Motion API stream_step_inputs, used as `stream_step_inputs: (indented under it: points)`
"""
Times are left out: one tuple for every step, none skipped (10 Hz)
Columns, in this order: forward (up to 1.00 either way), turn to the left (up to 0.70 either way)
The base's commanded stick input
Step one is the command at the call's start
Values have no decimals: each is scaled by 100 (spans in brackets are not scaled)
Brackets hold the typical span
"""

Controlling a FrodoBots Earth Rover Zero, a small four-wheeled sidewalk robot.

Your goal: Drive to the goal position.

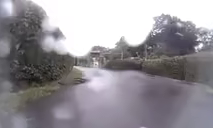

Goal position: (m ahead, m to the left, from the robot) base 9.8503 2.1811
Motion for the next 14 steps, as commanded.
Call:
stream_step_inputs:
  points:
    - [70, 0]
    - [70, 0]
    - [70, 0]
    - [70, 0]
    - [70, 0]
    - [70, 0]
    - [70, 0]
    - [70, 0]
    - [70, 0]
    - [70, 0]
    - [70, 0]
    - [70, 0]
    - [70, 0]
    - [70, 0]
